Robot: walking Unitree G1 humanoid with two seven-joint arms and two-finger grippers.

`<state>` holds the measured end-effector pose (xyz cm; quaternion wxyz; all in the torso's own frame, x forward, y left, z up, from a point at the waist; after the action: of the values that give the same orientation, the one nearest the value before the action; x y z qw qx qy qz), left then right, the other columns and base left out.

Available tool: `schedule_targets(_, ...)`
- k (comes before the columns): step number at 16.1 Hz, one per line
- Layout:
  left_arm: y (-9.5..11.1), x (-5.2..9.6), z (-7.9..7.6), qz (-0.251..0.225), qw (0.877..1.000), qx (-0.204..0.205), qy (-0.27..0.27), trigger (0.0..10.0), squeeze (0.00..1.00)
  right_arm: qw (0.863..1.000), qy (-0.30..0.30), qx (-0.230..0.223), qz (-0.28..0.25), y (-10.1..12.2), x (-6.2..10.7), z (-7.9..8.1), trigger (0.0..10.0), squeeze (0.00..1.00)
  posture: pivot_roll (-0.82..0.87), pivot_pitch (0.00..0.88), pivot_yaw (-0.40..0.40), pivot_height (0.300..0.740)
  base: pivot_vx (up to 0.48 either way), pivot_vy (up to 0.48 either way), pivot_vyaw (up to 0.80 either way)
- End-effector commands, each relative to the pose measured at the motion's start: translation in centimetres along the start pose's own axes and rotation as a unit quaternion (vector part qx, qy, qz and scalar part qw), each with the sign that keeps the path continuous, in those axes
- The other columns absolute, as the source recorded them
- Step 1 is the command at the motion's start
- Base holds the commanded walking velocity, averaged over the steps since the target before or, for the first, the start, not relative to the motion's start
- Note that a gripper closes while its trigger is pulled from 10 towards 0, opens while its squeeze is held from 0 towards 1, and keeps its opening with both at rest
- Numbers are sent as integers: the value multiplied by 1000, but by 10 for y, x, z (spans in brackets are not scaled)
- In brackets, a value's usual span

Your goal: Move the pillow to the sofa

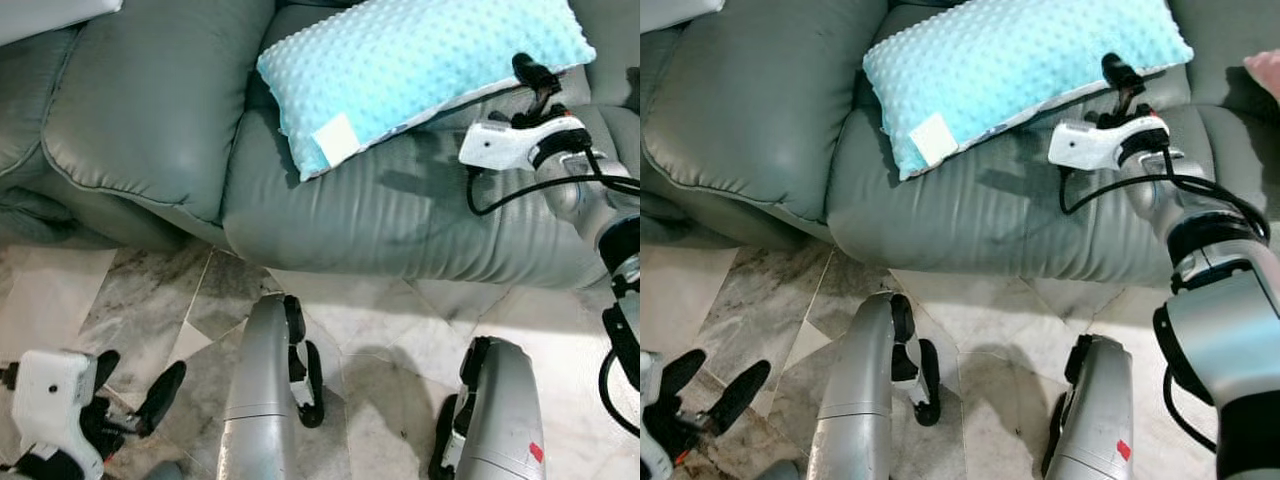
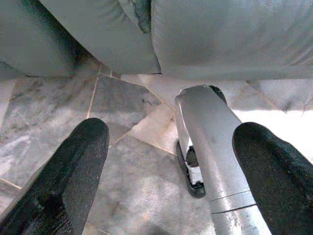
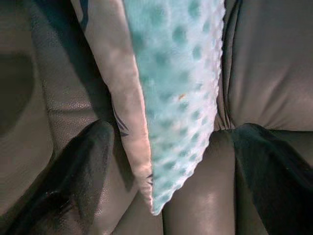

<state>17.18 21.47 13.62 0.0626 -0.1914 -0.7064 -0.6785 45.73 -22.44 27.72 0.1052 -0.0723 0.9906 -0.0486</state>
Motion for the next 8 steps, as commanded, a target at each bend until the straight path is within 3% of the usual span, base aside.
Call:
schedule_targets(1, -4, 8, 7, 17, 1000, -7, 17, 10000, 0, 1000, 14, 1, -15, 8, 0, 8, 0, 0, 209, 427, 225, 548, 0, 0, 0)
schedule_targets(8, -7, 10, 8, 23, 1000, -8, 20, 10000, 0, 999, 27, 1, -24, 16, 0, 16, 0, 0, 208, 426, 226, 548, 0, 0, 0)
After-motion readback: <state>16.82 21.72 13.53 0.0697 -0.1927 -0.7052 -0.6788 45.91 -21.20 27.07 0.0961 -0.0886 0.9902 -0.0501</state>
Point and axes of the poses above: a point about 5 cm out from each wrist's last joint towards the gripper, its own x axis pointing back from the gripper into the wrist, its own y axis along the axis of the wrist's last joint, z = x × y, the point moved 5 cm from there along -x, pointing out of the wrist towards the gripper
